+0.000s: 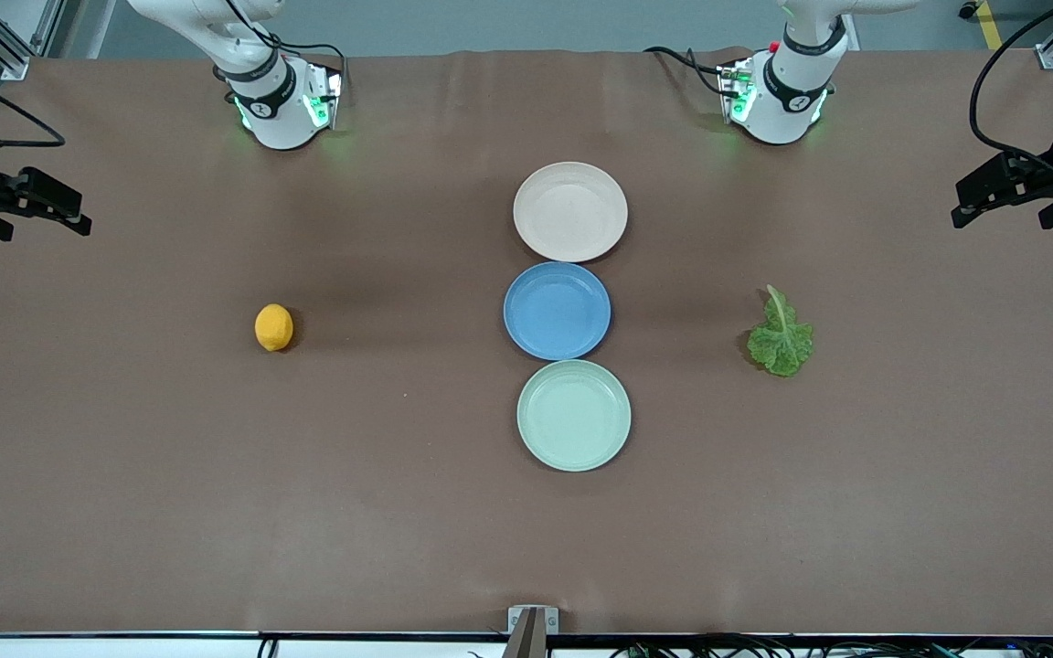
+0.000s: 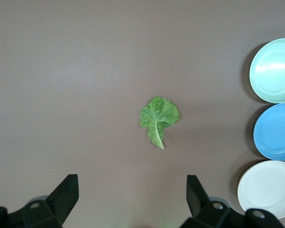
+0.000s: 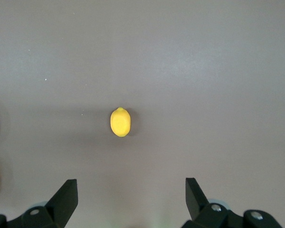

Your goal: Pick lemon and lettuce from plates

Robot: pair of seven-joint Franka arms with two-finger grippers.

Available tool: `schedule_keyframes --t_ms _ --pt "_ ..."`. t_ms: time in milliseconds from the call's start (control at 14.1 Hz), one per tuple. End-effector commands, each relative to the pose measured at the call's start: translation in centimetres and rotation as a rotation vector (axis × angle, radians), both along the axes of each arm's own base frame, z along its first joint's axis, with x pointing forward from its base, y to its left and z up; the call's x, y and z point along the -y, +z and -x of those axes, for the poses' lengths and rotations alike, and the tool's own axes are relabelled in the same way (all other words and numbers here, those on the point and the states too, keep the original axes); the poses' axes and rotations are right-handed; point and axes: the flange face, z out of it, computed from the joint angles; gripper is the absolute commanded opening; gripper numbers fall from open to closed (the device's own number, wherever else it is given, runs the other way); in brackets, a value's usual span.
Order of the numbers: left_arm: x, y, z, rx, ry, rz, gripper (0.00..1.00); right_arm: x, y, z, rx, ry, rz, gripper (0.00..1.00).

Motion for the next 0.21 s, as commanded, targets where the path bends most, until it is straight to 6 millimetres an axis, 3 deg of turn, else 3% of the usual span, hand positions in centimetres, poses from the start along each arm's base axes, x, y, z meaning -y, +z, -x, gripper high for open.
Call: schedule_keyframes --t_ms 0,142 --pt "-0.04 0.64 0.02 0.012 -0.001 0.007 1.00 0.40 0.03 0.64 0.004 0.010 -0.003 1.00" --pt "0.01 0.73 0.07 0.013 -0.002 0.012 1.00 0.32 0.03 0.63 0.004 0.011 -0.003 1.00"
